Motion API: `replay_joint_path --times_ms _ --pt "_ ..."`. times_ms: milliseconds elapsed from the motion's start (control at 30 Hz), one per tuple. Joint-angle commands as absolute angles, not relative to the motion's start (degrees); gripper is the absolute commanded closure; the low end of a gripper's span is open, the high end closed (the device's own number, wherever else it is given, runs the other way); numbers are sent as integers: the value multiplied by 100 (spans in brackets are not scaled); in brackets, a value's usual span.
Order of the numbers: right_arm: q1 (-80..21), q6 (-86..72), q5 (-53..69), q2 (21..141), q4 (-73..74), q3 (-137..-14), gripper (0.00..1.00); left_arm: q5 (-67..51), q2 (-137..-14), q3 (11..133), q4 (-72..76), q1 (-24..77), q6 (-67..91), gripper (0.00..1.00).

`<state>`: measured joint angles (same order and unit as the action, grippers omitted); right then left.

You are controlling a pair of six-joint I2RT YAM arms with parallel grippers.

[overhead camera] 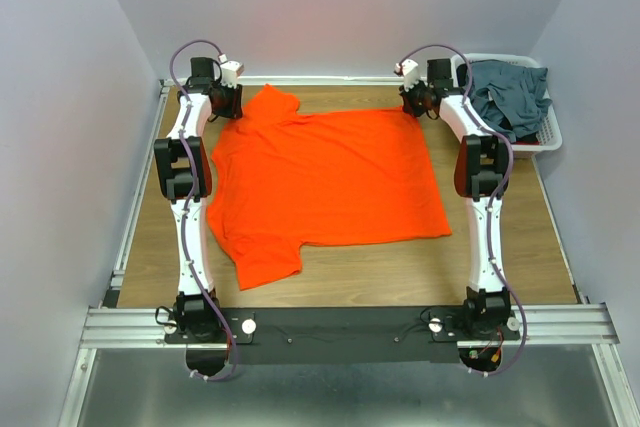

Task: Fold and stack the t-shirts
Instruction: Fold the tshirt

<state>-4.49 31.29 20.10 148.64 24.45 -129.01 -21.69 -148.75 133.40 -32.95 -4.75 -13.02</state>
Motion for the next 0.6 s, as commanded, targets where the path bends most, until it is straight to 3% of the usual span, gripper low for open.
replay_joint_path --times_ms 0,233,333,367,433,567 --pt "-431 3366 1811 14924 2856 -12516 99 -2215 -15117 13438 -3419 -492 -1310 59" --pt "-431 3296 1802 14818 2865 -12410 100 -2425 -15100 13535 -3366 -492 -1327 69" --pt "-431 3252 1811 14748 2865 -12401 99 -2505 -15038 13509 -3305 -501 -1353 83" --pt "-431 3243 1811 14731 2874 -12401 99 -2514 -14995 13465 -3192 -501 -1336 93" --pt "-431 3199 1819 14678 2874 -12410 99 -2566 -14854 13369 -3077 -501 -1327 100" --pt "-431 3138 1793 14555 2865 -12428 99 -2663 -14590 13237 -2778 -510 -1318 100"
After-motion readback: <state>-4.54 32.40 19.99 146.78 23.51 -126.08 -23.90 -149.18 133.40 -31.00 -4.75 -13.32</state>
